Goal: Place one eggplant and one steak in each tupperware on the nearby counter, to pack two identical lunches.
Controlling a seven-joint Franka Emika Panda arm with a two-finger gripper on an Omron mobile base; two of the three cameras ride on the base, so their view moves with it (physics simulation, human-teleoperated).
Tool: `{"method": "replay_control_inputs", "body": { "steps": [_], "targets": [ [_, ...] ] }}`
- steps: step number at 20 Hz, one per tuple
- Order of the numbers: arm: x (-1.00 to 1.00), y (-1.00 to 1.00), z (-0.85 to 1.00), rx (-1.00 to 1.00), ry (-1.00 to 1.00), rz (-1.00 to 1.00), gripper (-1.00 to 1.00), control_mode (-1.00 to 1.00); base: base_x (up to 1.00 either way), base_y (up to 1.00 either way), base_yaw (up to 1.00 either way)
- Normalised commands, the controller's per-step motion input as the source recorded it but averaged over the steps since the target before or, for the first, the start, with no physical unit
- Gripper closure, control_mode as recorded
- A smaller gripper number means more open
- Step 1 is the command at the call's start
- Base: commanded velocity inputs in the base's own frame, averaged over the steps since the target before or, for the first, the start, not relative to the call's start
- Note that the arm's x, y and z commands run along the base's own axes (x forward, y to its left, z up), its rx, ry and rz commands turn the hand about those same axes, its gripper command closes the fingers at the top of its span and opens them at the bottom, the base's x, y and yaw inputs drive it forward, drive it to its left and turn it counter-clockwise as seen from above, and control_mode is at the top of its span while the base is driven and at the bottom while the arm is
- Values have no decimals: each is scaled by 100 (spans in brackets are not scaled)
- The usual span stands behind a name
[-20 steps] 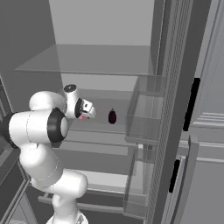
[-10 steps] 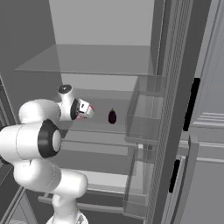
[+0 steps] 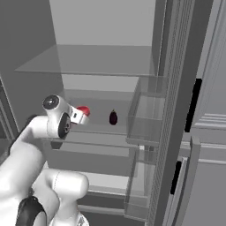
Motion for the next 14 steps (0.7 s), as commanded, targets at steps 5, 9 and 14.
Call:
{"method": "replay_control_inputs", "body": {
  "steps": [5, 9, 14],
  "targets": [
    [-100, -24, 96, 4, -3, -4, 100, -100, 0, 0, 0],
    [0, 0, 0, 0, 0, 0, 100, 100, -100, -53, 0],
    [0, 0, 0, 0, 0, 0, 100, 100, -100, -49, 0]
  ]
}}
